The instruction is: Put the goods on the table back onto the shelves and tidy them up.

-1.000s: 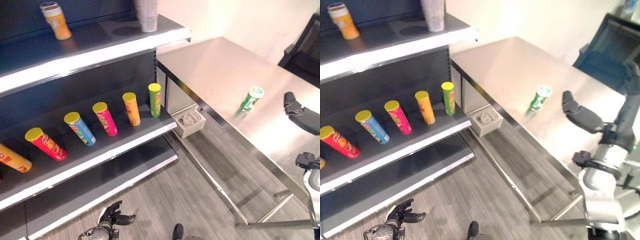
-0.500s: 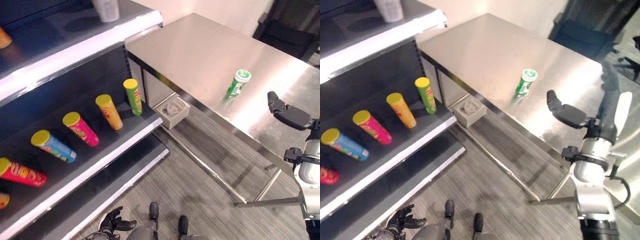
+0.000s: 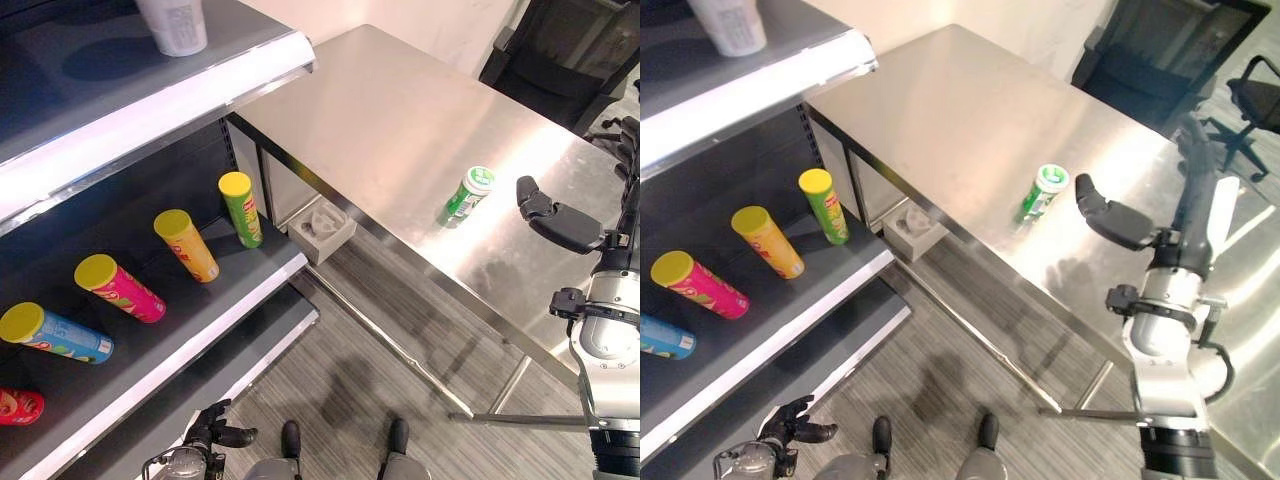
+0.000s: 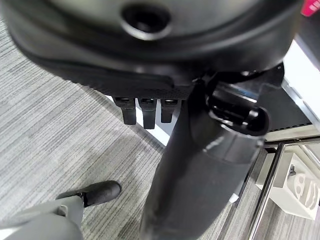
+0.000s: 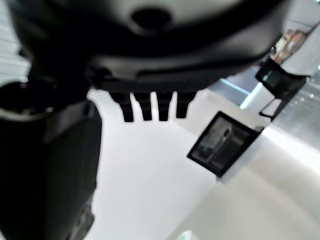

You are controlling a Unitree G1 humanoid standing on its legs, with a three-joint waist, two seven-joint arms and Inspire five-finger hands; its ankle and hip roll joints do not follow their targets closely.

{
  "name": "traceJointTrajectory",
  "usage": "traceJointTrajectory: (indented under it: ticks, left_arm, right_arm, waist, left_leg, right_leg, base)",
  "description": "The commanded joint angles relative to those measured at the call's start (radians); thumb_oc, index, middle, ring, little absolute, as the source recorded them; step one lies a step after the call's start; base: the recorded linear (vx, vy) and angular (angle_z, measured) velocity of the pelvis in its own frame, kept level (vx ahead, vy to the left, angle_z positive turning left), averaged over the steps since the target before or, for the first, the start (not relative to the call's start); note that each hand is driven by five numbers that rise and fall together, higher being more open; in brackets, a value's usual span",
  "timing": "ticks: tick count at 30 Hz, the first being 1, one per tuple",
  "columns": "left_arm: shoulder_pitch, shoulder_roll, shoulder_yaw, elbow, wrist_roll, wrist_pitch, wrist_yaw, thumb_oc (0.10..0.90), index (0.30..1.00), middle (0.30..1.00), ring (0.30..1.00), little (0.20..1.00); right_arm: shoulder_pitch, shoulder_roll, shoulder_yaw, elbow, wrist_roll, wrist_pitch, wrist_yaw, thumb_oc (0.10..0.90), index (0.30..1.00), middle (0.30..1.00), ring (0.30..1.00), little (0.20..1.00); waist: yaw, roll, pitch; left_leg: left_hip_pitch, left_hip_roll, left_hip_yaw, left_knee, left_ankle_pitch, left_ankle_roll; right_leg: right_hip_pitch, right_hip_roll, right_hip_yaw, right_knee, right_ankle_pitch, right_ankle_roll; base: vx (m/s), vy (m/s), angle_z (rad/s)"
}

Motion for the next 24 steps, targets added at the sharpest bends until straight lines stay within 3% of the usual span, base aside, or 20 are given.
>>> traceJointTrajectory:
  ticks: [1,3,11,19,24]
  left_arm:
    - [0.032,0.002,0.011,-0.02,0.025,-0.037,-0.001,0.8,0.9,0.9,0.9,0.9]
    - [0.043,-0.007,0.013,-0.016,0.013,-0.036,-0.01,0.8,0.9,0.9,0.9,0.9]
    - [0.073,-0.025,0.013,-0.009,0.017,-0.036,-0.038,0.8,0.9,0.9,0.9,0.9]
    - [0.085,-0.027,0.003,-0.009,0.025,-0.042,-0.048,0.8,0.9,0.9,0.9,0.9]
    - [0.084,-0.026,-0.003,-0.01,0.021,-0.042,-0.04,0.8,0.9,0.9,0.9,0.9]
  right_arm:
    - [-0.05,-0.08,-0.066,-0.021,0.017,-0.063,0.015,0.8,0.9,0.9,0.9,0.9]
    - [-0.02,-0.097,-0.038,-0.017,0.069,-0.07,0.087,0.8,0.9,0.9,0.9,0.9]
    - [0.053,-0.111,0.003,-0.001,0.098,-0.073,0.195,0.8,0.9,0.9,0.9,0.9]
    - [0.049,-0.081,0.04,0.071,0.085,-0.07,0.206,0.8,0.9,0.9,0.9,0.9]
    - [-0.007,-0.048,0.056,0.107,0.04,-0.061,0.146,0.8,0.9,0.9,0.9,0.9]
  waist:
    - [0.004,-0.004,-0.096]
    - [0.005,-0.004,-0.1]
    - [0.006,0.011,-0.103]
    - [0.013,0.03,-0.103]
    - [0.024,0.039,-0.099]
  left_leg:
    - [0.003,0.061,0.007,0.003,-0.096,-0.065]
    - [0.001,0.089,-0.008,0.003,-0.09,-0.084]
    - [0.005,0.122,-0.012,0.003,-0.085,-0.108]
    - [0.005,0.124,-0.017,0.003,-0.084,-0.113]
    - [0.006,0.118,-0.021,0.003,-0.087,-0.109]
  right_leg:
    - [0.003,0.044,-0.029,0.046,-0.02,-0.007]
    - [0.035,0.061,-0.059,0.03,-0.032,-0.019]
    - [0.068,0.084,-0.09,0.017,-0.067,-0.034]
    - [0.084,0.084,-0.106,0.017,-0.08,-0.04]
    - [0.085,0.079,-0.111,0.017,-0.081,-0.038]
  base:
    - [0.16,-0.238,0.61]
    - [0.07,-0.219,0.15]
    - [0.03,-0.083,0.1]
    - [0.03,-0.005,0.06]
    - [0.0,0.007,0.0]
